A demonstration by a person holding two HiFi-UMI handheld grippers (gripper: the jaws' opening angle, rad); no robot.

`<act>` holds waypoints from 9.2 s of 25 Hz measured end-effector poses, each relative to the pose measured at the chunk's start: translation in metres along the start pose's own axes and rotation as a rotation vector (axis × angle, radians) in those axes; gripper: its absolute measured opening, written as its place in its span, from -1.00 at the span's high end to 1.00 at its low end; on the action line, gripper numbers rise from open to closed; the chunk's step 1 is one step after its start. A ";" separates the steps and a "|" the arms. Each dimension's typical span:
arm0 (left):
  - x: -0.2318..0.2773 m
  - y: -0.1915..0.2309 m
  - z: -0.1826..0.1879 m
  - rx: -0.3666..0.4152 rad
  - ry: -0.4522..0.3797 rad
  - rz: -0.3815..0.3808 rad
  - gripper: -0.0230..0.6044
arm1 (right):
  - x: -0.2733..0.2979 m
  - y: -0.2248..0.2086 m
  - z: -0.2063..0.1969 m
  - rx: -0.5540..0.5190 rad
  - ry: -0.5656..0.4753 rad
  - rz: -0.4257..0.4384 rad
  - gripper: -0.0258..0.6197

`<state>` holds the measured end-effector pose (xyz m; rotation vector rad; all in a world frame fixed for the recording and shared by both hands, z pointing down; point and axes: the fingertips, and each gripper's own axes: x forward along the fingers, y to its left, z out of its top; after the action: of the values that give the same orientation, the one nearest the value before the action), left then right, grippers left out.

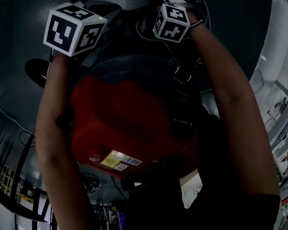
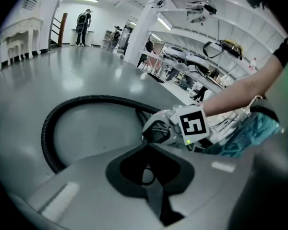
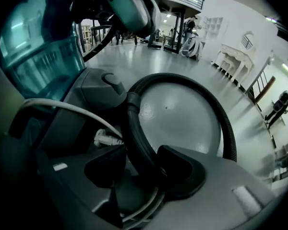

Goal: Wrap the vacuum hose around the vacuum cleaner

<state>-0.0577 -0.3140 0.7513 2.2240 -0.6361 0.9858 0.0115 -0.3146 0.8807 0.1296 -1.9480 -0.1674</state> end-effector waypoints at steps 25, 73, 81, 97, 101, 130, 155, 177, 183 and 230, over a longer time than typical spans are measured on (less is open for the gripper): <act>0.014 0.011 -0.010 0.057 0.021 0.004 0.89 | 0.022 0.012 -0.002 -0.270 0.093 0.141 0.31; -0.304 -0.112 0.044 0.213 0.068 0.016 0.49 | -0.341 0.064 0.273 -0.001 -0.081 0.246 0.40; -0.344 -0.131 0.001 0.225 0.099 -0.026 0.50 | -0.354 0.112 0.314 0.017 -0.075 0.260 0.41; -0.400 -0.192 -0.038 0.161 0.081 -0.156 0.51 | -0.410 0.190 0.351 0.135 -0.027 0.191 0.41; -0.398 -0.215 -0.032 0.171 0.068 -0.157 0.50 | -0.427 0.208 0.342 0.241 -0.068 0.182 0.41; -0.330 -0.382 -0.111 0.222 0.230 -0.233 0.56 | -0.471 0.409 0.240 0.303 -0.072 0.261 0.41; -0.230 -0.541 -0.160 0.341 0.351 -0.572 0.39 | -0.482 0.506 0.082 0.122 0.094 0.337 0.40; -0.175 -0.570 -0.152 0.600 0.361 -0.604 0.15 | -0.492 0.445 0.020 -0.282 0.191 0.283 0.40; -0.160 -0.560 -0.153 0.660 0.433 -0.526 0.18 | -0.489 0.417 0.016 -0.419 0.210 0.271 0.40; -0.158 -0.512 -0.015 -0.328 0.081 -0.353 0.21 | -0.544 0.214 0.005 0.659 0.042 -0.465 0.74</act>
<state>0.1641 0.0797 0.4632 1.9097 -0.3248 0.7281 0.2068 -0.0117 0.4207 1.0117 -1.8364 0.1804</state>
